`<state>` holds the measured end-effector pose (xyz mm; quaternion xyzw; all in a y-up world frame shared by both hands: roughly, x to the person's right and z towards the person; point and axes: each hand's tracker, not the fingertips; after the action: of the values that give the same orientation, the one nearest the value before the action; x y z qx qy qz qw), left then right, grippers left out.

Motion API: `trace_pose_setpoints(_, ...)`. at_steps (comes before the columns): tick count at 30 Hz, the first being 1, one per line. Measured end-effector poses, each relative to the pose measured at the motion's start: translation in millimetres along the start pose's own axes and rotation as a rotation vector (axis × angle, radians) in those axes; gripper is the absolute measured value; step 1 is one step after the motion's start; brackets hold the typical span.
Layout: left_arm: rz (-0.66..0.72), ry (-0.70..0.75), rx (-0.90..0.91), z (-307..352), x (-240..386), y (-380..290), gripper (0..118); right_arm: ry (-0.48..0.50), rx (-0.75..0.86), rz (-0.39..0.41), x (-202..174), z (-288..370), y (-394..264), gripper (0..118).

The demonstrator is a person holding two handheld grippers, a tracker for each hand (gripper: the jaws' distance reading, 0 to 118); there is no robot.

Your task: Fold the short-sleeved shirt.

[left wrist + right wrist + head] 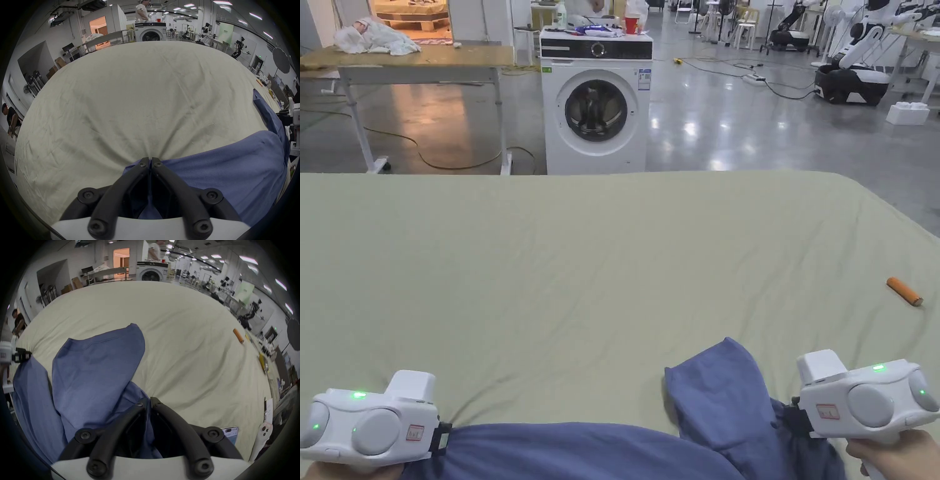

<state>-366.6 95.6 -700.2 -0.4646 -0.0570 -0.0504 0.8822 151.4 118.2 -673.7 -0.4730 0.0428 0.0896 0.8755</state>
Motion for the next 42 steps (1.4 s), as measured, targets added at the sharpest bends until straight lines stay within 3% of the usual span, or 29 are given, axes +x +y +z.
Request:
trace_pose_setpoints(2,0.009,-0.030,0.073,16,-8,-2,0,-0.004,0.035,-0.019,2,13,0,1)
trace_pose_setpoints(4,0.099,-0.064,0.213,48,-22,-4,0,0.021,0.127,-0.088,11,39,0,1)
trace_pose_setpoints(6,0.175,-0.143,0.310,91,-40,0,0,0.031,0.244,-0.106,20,77,6,1)
trace_pose_setpoints(14,0.113,-0.128,0.737,283,-63,39,0,-0.022,0.625,-0.184,37,224,56,1)
trace_pose_setpoints(17,0.130,-0.143,0.837,338,-68,62,0,-0.053,0.730,-0.158,33,268,81,1)
trace_pose_setpoints(23,0.096,-0.001,0.981,413,-70,115,0,-0.156,0.873,-0.105,23,334,149,1)
trace_pose_setpoints(31,0.078,0.160,1.015,429,-79,202,0,-0.198,0.926,-0.113,15,369,249,1)
trace_pose_setpoints(42,0.073,0.286,0.964,365,-103,307,0,-0.311,0.923,-0.099,4,338,375,1)
